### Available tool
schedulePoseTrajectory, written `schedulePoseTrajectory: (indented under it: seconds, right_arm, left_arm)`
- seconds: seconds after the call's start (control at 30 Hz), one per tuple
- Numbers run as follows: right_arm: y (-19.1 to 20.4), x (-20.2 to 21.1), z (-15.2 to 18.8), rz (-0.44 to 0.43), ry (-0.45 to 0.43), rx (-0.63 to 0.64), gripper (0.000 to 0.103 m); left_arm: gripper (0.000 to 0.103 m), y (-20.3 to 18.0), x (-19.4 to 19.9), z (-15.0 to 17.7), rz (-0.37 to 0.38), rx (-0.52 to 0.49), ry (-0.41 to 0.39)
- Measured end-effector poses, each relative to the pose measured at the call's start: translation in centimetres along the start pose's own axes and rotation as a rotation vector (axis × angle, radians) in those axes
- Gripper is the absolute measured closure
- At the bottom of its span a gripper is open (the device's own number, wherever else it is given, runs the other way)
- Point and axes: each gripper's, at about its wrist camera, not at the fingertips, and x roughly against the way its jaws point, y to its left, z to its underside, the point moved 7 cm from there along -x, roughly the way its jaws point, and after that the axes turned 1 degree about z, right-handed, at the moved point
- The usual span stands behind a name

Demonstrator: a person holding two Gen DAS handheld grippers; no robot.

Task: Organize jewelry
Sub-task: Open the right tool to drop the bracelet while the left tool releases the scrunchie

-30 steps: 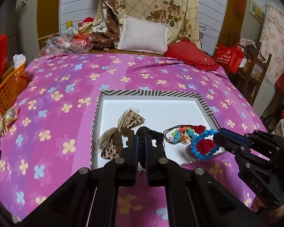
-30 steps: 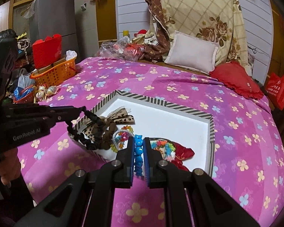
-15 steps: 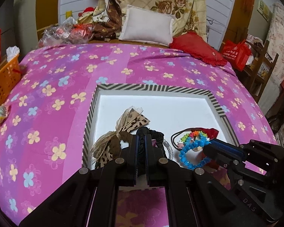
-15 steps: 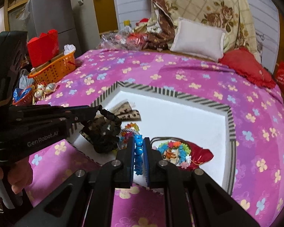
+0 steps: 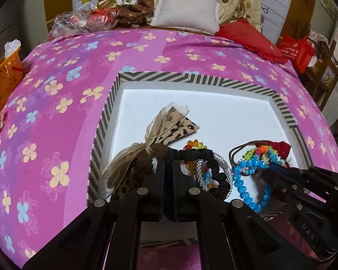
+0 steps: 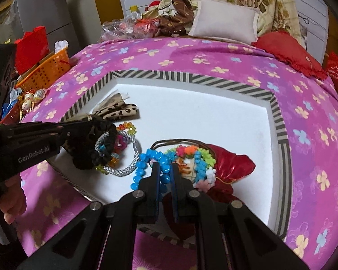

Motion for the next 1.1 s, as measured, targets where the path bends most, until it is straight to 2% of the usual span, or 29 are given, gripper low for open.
schedulePoseTrajectory:
  seconds: [0.17, 0.23, 0.3, 0.33, 0.4, 0.57, 0.67, 0.73, 0.87, 1.1]
  right_arm:
    - [0.1, -0.4, 0.3, 0.023, 0.006, 0.014, 0.094]
    - [0.1, -0.3, 0.4, 0.016, 0.002, 0.008, 0.091]
    - [0.0, -0.1, 0.4, 0.016, -0.002, 0.002, 0.083]
    - [-0.1, 0.1, 0.5, 0.018, -0.006, -0.004, 0.081]
    - [-0.1, 0.4, 0.5, 0.016, -0.012, -0.014, 0.069]
    - [-0.1, 2.0, 0.6, 0.006, -0.044, -0.04, 0.057]
    - [-0.1, 3.1, 0.7, 0.014, -0.066, -0.047, 0.046]
    - [-0.2, 3.9, 0.9, 0.019, -0.081, -0.061, 0.044]
    - [-0.4, 5.2, 1.2, 0.031, -0.103, -0.078, 0.038]
    - [0.2, 7.2, 2.1, 0.043, -0.131, -0.087, 0.03]
  left_arm:
    - [0.103, -0.2, -0.5, 0.2, -0.019, -0.002, 0.005]
    - [0.103, -0.2, -0.5, 0.2, -0.018, 0.006, 0.007]
    - [0.102, -0.1, -0.5, 0.2, -0.029, 0.006, 0.003]
    - [0.098, -0.1, -0.5, 0.2, -0.03, 0.006, 0.002]
    - [0.095, -0.2, -0.3, 0.4, -0.02, 0.006, -0.004]
    - [0.079, -0.3, 0.8, 0.6, -0.036, 0.005, -0.025]
    - [0.07, -0.2, 1.8, 0.8, -0.06, 0.003, -0.045]
    - [0.066, 0.0, 2.5, 0.9, -0.063, 0.008, -0.061]
    - [0.065, 0.3, 3.8, 1.4, -0.066, 0.027, -0.079]
    - [0.065, 0.2, 6.7, 2.8, -0.096, 0.003, -0.133]
